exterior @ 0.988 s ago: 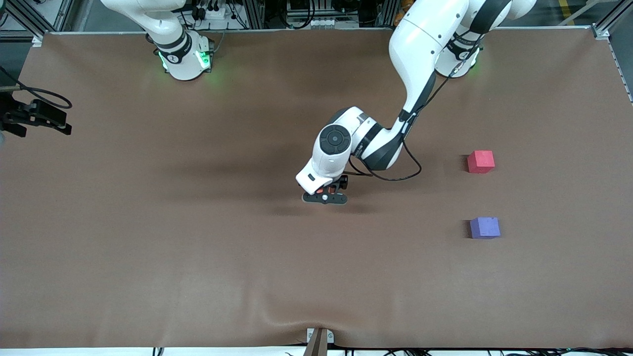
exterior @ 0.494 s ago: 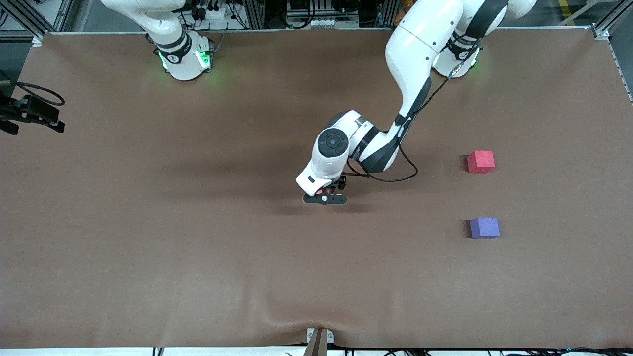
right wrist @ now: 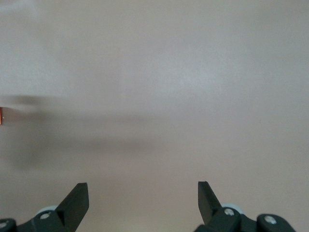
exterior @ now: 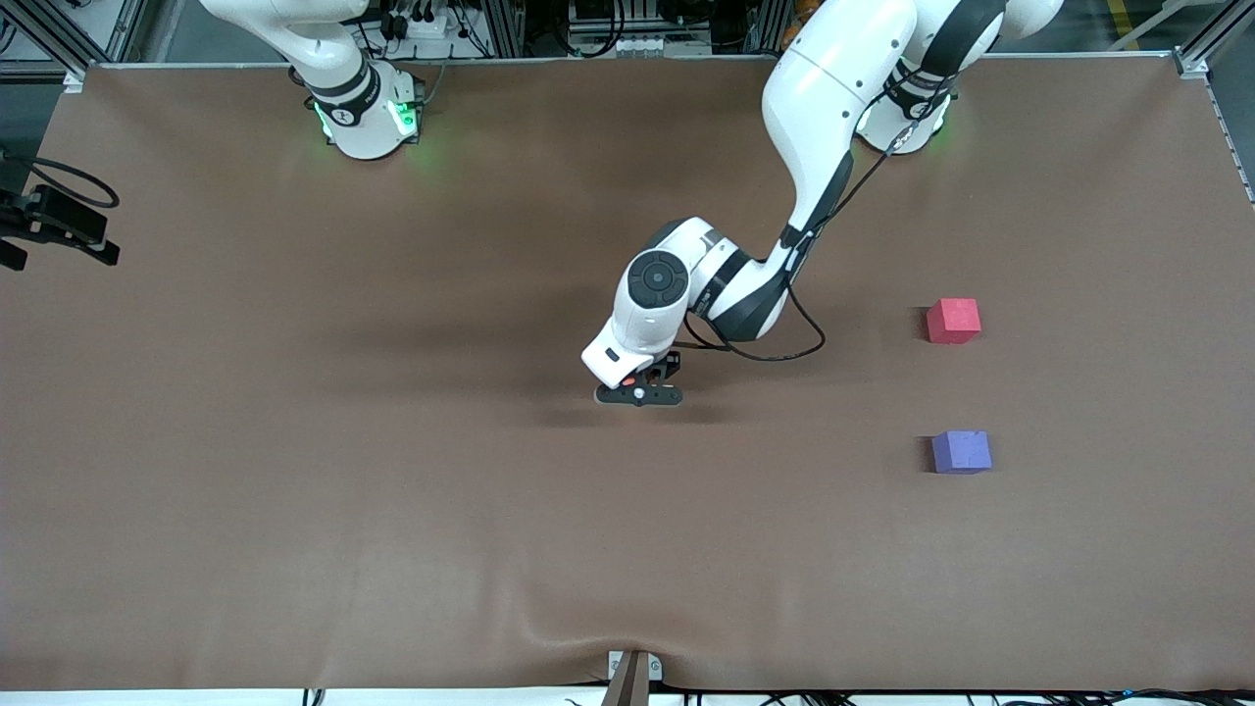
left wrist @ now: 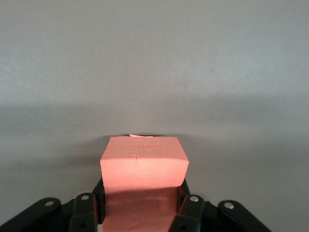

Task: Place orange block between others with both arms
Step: 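Carry the orange cube with the left gripper toward the pink cube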

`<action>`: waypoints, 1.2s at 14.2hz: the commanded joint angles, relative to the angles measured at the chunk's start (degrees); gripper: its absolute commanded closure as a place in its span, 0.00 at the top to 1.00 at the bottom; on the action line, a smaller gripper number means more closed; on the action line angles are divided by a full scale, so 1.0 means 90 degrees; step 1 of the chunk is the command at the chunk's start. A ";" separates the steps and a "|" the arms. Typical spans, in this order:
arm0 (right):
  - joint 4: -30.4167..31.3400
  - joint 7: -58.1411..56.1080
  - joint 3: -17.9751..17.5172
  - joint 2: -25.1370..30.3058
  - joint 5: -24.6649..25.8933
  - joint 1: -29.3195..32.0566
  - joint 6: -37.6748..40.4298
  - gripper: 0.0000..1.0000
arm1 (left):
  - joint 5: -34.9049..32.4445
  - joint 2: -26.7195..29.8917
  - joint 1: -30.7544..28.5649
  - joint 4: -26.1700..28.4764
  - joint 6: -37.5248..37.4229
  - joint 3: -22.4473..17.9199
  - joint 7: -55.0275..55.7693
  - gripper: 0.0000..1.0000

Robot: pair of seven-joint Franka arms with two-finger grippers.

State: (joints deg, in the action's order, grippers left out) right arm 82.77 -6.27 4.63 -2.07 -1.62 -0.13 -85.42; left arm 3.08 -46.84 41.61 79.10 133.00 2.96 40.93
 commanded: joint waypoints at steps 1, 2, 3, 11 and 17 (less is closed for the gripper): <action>-0.0046 -0.0084 -0.0133 0.0035 -0.0172 0.0249 0.0028 1.00 | 0.0077 0.0895 -0.0373 0.0175 -0.0907 -0.0075 0.0072 0.00; -0.0036 -0.0084 -0.0143 0.0035 -0.0162 0.0239 0.0038 1.00 | 0.0097 0.1314 -0.0878 0.0466 -0.1249 0.0022 -0.0025 0.00; -0.0027 -0.0084 -0.0153 0.0035 -0.0152 0.0210 0.0019 1.00 | 0.0107 0.1734 -0.1222 0.0826 -0.1368 0.0187 -0.0084 0.00; 0.0012 -0.0094 -0.0163 -0.0014 -0.0074 0.0122 -0.0059 1.00 | 0.0107 0.3456 -0.3840 0.3631 -0.1467 0.0248 -0.3460 0.00; 0.0013 -0.0084 -0.0163 -0.0014 -0.0074 0.0073 -0.0069 1.00 | -0.0098 0.3301 -0.4837 0.4677 -0.0132 0.0238 -0.4652 0.00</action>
State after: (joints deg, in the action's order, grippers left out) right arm 82.99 -6.42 3.29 -2.21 -2.13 0.46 -85.77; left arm 3.10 -18.14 0.78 117.55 127.42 4.16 2.31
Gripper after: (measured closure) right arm 0.000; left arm 0.445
